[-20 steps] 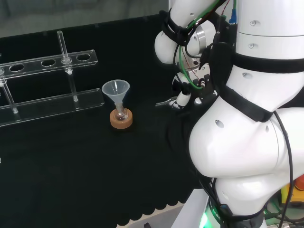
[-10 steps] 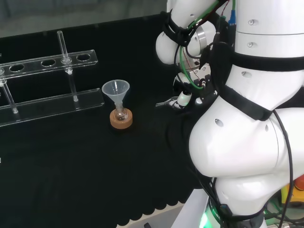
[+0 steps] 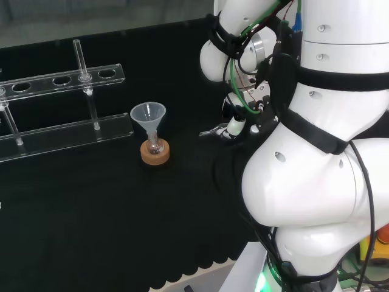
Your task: Pick up the weighing funnel.
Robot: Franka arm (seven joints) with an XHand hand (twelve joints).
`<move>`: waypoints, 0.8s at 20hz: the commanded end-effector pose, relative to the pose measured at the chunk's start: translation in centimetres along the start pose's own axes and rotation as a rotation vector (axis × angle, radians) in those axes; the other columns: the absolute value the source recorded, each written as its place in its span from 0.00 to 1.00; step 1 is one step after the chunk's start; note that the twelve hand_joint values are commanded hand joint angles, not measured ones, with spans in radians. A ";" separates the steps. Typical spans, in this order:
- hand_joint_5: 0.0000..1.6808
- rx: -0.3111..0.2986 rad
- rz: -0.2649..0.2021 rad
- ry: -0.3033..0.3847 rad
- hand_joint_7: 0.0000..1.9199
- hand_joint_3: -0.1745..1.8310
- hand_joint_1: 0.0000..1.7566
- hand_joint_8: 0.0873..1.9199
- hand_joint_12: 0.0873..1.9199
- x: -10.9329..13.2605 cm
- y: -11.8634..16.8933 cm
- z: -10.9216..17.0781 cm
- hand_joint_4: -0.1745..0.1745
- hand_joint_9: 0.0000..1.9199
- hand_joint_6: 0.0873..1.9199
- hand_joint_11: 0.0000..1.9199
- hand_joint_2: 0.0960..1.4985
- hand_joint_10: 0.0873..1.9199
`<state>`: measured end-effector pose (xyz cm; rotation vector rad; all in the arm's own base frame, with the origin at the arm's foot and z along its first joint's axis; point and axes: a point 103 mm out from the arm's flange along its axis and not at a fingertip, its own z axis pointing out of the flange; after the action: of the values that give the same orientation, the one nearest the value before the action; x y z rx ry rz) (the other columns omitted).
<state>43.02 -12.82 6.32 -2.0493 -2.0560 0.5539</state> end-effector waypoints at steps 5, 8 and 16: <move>0.54 0.000 -0.001 0.011 0.59 0.41 0.48 0.11 0.64 -0.2 0.2 0.2 0.93 0.37 0.23 0.00 0.27 0.17; 0.55 -0.015 0.008 0.019 0.59 0.41 0.48 0.12 0.64 0.0 0.0 0.3 0.96 0.37 0.23 0.00 0.27 0.17; 0.57 -0.015 0.012 0.028 0.58 0.41 0.48 0.11 0.65 0.8 -0.1 0.4 1.00 0.38 0.24 0.00 0.27 0.17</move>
<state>42.74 -12.36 5.91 -2.0674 -2.0369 0.5073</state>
